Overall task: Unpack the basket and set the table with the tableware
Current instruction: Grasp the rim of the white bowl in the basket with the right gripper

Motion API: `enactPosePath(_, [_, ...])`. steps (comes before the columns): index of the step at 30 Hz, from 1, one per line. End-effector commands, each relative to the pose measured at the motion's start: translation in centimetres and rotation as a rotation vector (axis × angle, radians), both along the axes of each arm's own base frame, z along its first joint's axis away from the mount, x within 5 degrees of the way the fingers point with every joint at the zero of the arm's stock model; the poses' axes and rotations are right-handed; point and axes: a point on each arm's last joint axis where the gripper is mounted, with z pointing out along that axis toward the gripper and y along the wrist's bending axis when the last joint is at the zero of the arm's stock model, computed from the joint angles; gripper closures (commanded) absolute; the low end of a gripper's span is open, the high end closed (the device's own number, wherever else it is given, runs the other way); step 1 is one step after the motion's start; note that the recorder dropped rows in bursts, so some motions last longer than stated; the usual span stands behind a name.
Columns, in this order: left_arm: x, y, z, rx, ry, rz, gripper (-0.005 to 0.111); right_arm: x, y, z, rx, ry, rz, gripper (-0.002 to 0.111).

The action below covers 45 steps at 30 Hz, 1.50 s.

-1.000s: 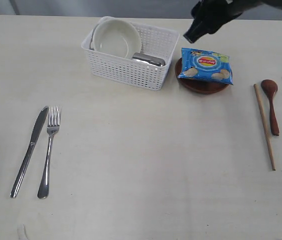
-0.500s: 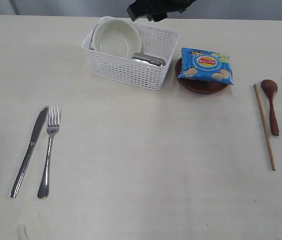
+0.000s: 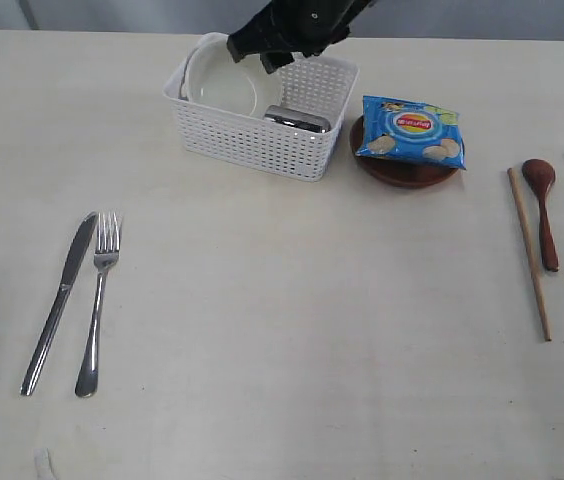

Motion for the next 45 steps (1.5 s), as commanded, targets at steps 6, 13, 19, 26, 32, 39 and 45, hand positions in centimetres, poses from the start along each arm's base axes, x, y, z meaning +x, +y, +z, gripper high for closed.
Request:
enactPosePath(6, [0.0, 0.0, 0.0, 0.011, -0.013, 0.002, 0.107, 2.4, -2.5, -2.3, 0.180, 0.113, -0.005, 0.058])
enactPosePath(13, [0.0, 0.0, 0.0, 0.011, -0.013, 0.002, 0.107, 3.8, -2.3, -4.2, 0.213, 0.099, -0.011, 0.058])
enactPosePath(19, [0.0, 0.0, 0.0, 0.011, -0.013, 0.002, 0.107, 5.1, -1.8, -5.9, 0.223, 0.097, -0.020, 0.058])
enactPosePath(26, [0.0, 0.0, 0.0, 0.011, -0.013, 0.002, 0.107, 6.2, -0.9, -7.8, 0.274, 0.120, -0.039, 0.058])
enactPosePath(32, [0.0, 0.0, 0.0, 0.011, -0.013, 0.002, 0.107, 6.7, -0.5, -9.1, 0.306, 0.144, -0.054, 0.059])
enactPosePath(39, [0.0, 0.0, 0.0, 0.011, -0.013, 0.002, 0.107, 6.6, -0.3, -7.7, 0.300, 0.104, -0.002, 0.109])
enactPosePath(45, [0.0, 0.0, 0.0, 0.011, -0.013, 0.002, 0.107, 5.7, -0.6, -1.2, 0.322, 0.010, 0.042, 0.109])
